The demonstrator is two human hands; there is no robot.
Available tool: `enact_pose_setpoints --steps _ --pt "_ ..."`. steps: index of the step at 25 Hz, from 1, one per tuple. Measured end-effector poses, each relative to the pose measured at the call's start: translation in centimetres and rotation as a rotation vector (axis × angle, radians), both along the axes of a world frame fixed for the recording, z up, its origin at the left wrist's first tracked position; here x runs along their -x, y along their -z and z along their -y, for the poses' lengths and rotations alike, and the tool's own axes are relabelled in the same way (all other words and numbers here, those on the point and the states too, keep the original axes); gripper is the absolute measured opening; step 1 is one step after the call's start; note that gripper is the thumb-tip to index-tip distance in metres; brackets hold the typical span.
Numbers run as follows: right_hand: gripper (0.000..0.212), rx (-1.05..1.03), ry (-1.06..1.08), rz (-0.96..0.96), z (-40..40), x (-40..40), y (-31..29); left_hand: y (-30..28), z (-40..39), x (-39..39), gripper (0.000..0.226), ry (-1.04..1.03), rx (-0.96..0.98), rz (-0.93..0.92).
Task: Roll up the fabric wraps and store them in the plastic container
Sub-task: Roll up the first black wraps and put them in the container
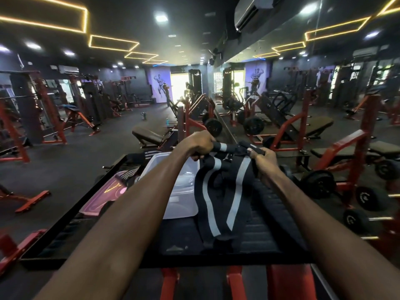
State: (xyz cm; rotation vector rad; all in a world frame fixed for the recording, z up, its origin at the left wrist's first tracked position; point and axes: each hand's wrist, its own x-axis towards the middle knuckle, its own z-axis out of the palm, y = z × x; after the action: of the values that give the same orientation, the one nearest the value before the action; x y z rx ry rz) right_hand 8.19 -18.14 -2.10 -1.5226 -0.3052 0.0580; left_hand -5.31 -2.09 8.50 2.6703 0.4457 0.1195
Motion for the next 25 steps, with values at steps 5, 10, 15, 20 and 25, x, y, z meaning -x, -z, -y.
enact_pose_setpoints --steps 5,10,15,20,25 --pt "0.012 -0.001 -0.051 0.014 0.1 0.2 0.3 1.9 -0.3 -0.5 0.037 -0.070 -0.130 0.073" --pt "0.020 -0.173 -0.142 -0.337 1.1 -0.2 -1.5 3.9 -0.1 -1.9 0.044 -0.059 0.311 0.080" --pt "0.013 -0.074 -0.148 -0.427 2.2 -0.2 -0.5 7.0 0.5 -3.5 0.027 -0.050 0.196 0.015" --pt "0.014 0.044 -0.078 -0.199 1.8 0.2 2.0 9.8 1.7 -4.5 0.027 -0.140 -0.143 0.211" --pt "0.017 -0.035 -0.029 -0.042 1.1 0.1 1.3 10.2 2.3 -4.7 0.018 -0.092 0.083 0.551"
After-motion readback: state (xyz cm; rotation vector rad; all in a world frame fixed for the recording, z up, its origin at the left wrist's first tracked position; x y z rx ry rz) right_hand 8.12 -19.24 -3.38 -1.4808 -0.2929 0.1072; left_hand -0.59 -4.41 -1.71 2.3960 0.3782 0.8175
